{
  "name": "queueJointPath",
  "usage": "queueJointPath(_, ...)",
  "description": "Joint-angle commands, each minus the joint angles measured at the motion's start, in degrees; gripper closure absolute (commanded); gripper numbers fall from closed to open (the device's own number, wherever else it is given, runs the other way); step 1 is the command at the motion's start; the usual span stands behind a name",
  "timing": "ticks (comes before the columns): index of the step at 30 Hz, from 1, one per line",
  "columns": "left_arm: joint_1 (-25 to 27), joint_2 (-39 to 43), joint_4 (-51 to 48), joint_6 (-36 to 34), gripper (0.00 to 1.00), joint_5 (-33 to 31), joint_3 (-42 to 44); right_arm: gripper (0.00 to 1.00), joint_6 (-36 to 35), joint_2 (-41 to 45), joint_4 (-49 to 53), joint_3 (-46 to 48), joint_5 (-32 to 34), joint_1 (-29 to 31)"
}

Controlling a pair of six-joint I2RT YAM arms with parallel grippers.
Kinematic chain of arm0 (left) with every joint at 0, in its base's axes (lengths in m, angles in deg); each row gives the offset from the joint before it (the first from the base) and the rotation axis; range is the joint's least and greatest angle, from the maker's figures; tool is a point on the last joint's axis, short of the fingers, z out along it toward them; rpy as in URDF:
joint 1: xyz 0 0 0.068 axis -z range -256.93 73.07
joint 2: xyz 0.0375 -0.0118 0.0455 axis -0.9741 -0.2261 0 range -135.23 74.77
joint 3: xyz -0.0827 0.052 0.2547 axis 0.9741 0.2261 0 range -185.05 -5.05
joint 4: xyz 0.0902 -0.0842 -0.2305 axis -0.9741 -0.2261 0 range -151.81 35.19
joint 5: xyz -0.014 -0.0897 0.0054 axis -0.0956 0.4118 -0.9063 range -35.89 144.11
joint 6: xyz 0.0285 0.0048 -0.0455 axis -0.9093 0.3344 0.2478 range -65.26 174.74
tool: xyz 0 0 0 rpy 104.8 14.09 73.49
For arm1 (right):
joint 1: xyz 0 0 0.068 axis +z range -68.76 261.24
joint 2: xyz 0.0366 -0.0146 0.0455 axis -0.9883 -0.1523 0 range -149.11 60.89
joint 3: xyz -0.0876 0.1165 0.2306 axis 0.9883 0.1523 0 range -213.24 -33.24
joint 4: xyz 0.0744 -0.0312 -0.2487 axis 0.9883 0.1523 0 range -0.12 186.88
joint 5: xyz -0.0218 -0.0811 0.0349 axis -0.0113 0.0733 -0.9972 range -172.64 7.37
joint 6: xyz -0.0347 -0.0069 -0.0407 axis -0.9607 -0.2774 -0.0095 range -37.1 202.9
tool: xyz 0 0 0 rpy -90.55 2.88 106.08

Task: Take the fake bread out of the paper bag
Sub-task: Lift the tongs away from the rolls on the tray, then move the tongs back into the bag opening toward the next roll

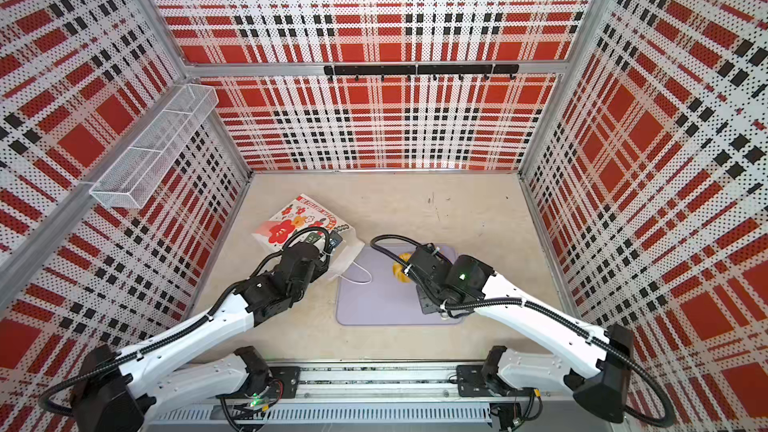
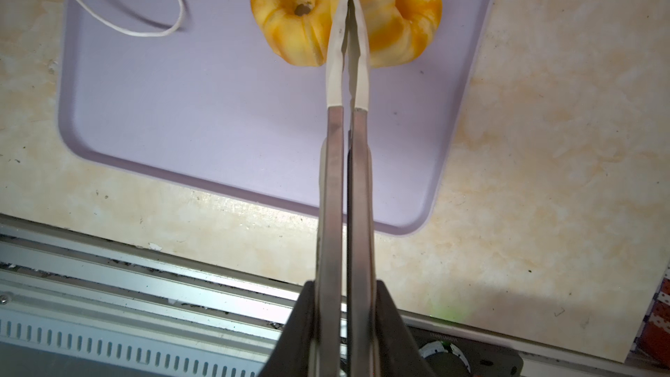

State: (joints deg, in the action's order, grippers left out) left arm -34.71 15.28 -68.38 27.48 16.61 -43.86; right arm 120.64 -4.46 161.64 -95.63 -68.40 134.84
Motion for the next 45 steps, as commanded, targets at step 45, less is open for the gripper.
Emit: queueJointPath(45,4.4,2.6,1.6,-0.5,1.00,-1.8,3.0,0.71,4.9,-20.9,-70.1,4.5,-40.3,-4.1)
